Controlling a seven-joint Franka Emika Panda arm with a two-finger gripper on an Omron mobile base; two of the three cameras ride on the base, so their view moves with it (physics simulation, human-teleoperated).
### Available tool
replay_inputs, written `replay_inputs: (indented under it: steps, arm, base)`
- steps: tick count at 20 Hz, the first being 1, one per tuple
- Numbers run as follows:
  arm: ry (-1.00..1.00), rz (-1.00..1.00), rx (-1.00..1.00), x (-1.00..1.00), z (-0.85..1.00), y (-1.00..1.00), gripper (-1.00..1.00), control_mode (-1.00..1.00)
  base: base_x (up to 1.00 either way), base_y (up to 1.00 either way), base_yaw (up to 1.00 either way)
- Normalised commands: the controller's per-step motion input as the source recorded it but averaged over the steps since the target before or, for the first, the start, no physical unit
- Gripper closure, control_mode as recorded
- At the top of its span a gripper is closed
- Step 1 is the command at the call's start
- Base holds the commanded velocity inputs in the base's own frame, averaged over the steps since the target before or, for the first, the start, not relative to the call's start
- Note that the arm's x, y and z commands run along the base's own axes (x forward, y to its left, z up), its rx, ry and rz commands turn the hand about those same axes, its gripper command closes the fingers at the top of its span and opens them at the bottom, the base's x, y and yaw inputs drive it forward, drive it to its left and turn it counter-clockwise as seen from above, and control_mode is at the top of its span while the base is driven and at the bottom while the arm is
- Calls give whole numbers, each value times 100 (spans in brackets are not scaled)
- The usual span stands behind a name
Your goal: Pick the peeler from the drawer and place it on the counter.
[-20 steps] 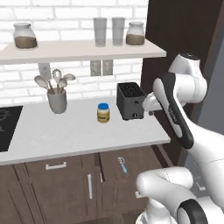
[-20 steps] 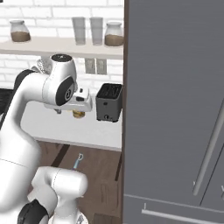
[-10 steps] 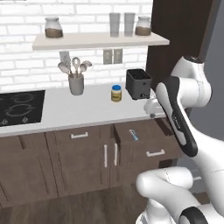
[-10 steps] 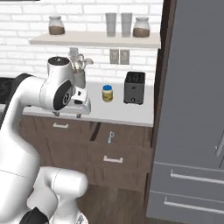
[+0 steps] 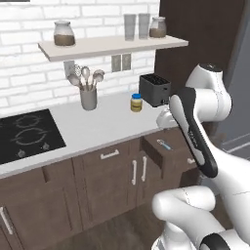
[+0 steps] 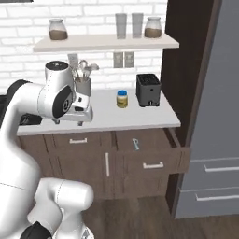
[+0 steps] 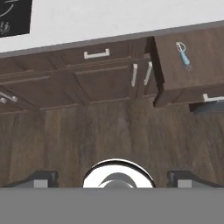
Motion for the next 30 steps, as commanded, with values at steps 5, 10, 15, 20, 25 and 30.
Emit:
replay_inputs:
  steps: [5,10,15,20,25,30]
  arm:
    - [0,0,0,0,0,0,-100,100]
    - [0,0,0,0,0,0,-100,100]
    - [16,-29,0,39,0,-35,-100,-100]
    - [31,-54,0,64,0,-100,-100,-100]
    - [24,-55,0,36,-16,-100,-100,-100]
    - [16,-57,0,21,-64,-100,-100,-100]
  base:
    - [50,100,-52]
    - [62,56,-41]
    - [22,-5,-14]
    - [0,0,0]
    - [0,0,0]
    - [0,0,0]
